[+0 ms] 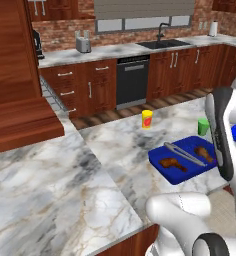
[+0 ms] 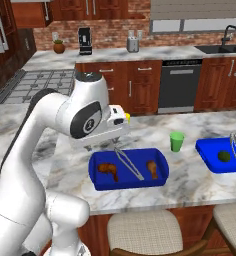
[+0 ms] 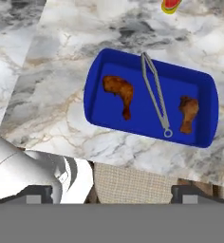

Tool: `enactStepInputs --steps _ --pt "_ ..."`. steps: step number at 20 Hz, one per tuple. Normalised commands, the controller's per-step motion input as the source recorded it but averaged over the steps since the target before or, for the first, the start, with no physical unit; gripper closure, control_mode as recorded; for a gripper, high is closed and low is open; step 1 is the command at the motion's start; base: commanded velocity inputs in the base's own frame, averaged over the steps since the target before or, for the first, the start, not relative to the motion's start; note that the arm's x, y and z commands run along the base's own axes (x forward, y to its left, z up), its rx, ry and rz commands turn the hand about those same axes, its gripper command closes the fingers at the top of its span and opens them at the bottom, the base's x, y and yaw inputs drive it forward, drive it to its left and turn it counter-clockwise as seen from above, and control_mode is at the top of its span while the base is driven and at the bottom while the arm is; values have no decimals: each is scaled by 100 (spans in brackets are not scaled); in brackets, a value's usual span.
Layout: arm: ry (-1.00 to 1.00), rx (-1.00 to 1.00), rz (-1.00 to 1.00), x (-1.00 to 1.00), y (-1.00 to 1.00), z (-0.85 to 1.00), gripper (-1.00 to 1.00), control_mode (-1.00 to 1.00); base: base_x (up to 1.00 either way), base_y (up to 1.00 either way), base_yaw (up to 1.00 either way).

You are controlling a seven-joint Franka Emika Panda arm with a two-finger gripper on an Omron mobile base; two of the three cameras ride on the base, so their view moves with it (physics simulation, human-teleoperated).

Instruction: Gather the lime and garlic from the fridge and place them on a tray on the dining counter. Then gather the chicken drumsticks from the fridge and place them on the other tray.

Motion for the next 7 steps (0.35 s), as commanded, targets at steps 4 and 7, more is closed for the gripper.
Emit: enactStepInputs --steps 4,7 --pt "-36 9 -24 -93 47 44 -100 -100 0 0 0" --pt "-45 19 -32 -100 100 0 -100 -100 0 0 0"
